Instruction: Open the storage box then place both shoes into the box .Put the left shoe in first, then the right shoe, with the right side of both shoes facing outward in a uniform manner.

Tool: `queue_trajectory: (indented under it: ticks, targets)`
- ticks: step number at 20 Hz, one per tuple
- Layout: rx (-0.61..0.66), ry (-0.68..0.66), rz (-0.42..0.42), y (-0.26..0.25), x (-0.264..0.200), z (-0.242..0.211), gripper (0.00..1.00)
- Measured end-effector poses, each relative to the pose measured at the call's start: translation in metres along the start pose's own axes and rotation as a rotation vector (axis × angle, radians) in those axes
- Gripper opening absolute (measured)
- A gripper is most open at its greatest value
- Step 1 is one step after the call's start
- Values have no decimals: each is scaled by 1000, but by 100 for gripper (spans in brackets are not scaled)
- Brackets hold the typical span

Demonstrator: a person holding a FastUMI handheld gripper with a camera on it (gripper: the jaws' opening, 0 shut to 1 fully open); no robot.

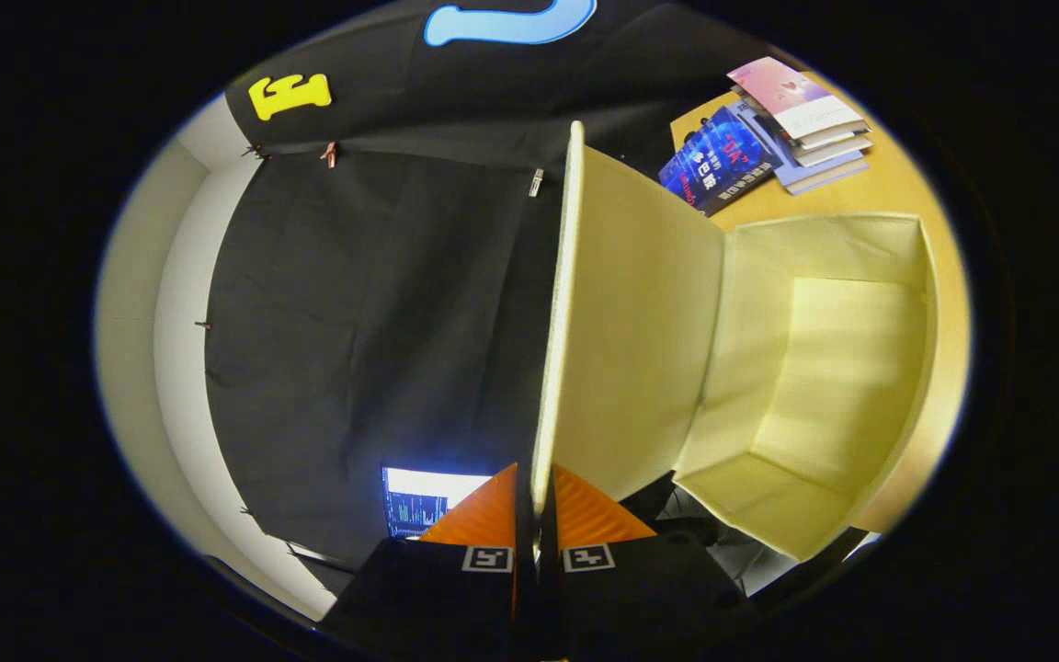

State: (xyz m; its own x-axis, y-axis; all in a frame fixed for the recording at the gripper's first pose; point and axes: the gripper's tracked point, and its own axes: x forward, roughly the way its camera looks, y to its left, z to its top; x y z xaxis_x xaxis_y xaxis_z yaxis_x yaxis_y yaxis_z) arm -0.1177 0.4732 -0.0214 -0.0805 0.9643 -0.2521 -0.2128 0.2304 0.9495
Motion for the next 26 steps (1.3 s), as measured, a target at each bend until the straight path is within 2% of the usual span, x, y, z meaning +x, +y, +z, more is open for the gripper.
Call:
queue_trajectory:
  ticks: [10,13,15,18,21,26]
  targets:
    - [7,9,-87,5,121,2,5]
    - [-11,-14,-119,-3,137,8,6]
    - [-46,-43,-149,-11,128,12,29]
    - [-118,-88,-201,-29,95,19,54]
    - [-226,-190,-258,-42,40,34,97]
    - [-384,-433,-429,-72,-78,66,98]
